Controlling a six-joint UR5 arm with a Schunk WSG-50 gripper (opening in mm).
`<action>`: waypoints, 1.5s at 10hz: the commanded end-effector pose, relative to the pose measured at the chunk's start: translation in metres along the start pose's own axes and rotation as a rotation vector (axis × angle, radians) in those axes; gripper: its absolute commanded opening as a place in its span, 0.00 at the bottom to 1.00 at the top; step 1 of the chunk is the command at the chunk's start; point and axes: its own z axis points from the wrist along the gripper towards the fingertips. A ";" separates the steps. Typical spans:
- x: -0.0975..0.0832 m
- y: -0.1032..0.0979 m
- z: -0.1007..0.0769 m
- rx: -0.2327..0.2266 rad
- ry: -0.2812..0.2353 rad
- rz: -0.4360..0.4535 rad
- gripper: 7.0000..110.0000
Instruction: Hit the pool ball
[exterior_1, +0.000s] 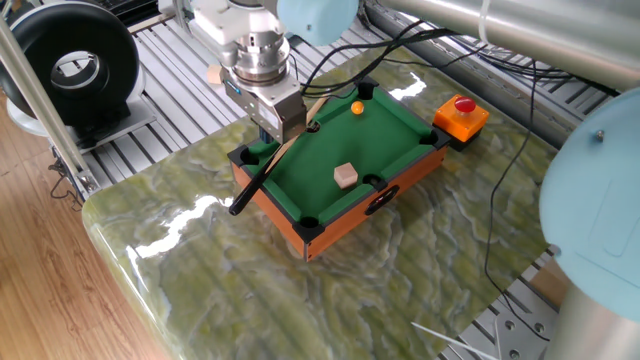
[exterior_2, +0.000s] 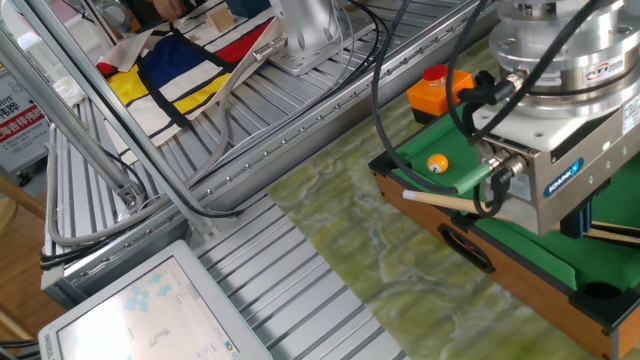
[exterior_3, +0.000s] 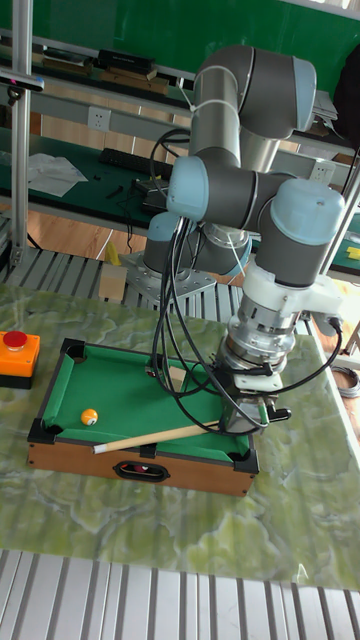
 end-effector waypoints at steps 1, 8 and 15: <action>-0.002 -0.013 -0.004 0.046 -0.020 -0.004 0.00; 0.001 -0.014 -0.005 0.044 -0.033 -0.015 0.00; -0.010 0.013 0.010 0.034 -0.058 -0.144 0.36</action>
